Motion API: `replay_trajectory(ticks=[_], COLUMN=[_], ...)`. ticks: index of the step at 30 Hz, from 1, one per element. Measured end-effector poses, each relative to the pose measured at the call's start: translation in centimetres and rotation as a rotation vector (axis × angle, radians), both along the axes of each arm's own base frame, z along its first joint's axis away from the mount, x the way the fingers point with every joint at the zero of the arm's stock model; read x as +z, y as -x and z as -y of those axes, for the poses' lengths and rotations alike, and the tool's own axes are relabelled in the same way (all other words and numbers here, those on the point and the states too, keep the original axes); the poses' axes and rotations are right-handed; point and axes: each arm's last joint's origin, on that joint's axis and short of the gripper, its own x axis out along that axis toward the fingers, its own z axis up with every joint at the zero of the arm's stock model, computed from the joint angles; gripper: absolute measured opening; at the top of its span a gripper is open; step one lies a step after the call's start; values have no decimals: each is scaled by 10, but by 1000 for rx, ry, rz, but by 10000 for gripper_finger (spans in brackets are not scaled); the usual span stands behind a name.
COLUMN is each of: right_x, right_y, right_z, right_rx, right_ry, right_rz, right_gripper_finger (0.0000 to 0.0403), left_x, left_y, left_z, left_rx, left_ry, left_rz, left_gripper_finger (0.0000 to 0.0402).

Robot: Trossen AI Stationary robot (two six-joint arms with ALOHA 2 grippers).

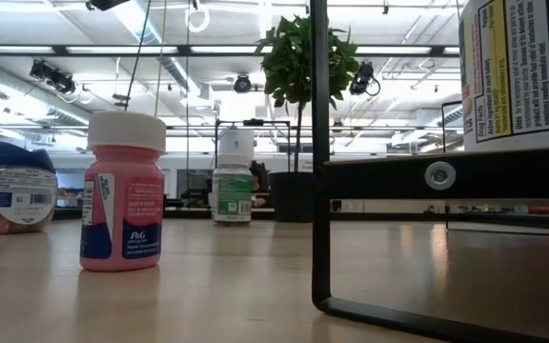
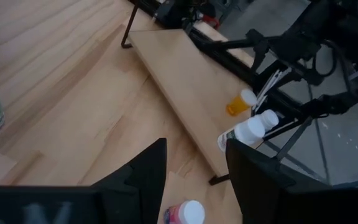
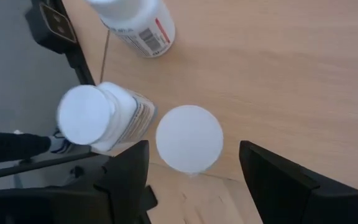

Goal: Pick and place medicine bottles onto shelf by color
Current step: Put the green medicine bottle on the shelf

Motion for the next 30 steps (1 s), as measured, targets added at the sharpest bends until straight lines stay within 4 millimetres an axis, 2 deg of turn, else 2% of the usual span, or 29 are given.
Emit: replay_trajectory(ticks=[6, 10, 16, 25, 30], right_x=[21, 30, 39, 51, 55], right_y=[6, -3, -36, -99, -120], right_z=[16, 31, 72, 144, 187], right_rx=[-12, 0, -31, -50, 1], right_ry=[1, 47, 128, 98, 154], right_rz=[54, 96, 122, 234, 283], right_gripper_finger=[258, 258, 258, 257, 257], left_x=[2, 3, 3, 4, 6], left_y=[-2, -2, -2, -2, -2], left_z=[0, -1, -1, -3, -15], left_rx=[5, 10, 74, 130, 218], left_ry=[10, 10, 130, 85, 68], left_rz=[26, 29, 37, 54, 75], left_gripper_finger=[172, 172, 172, 172, 172])
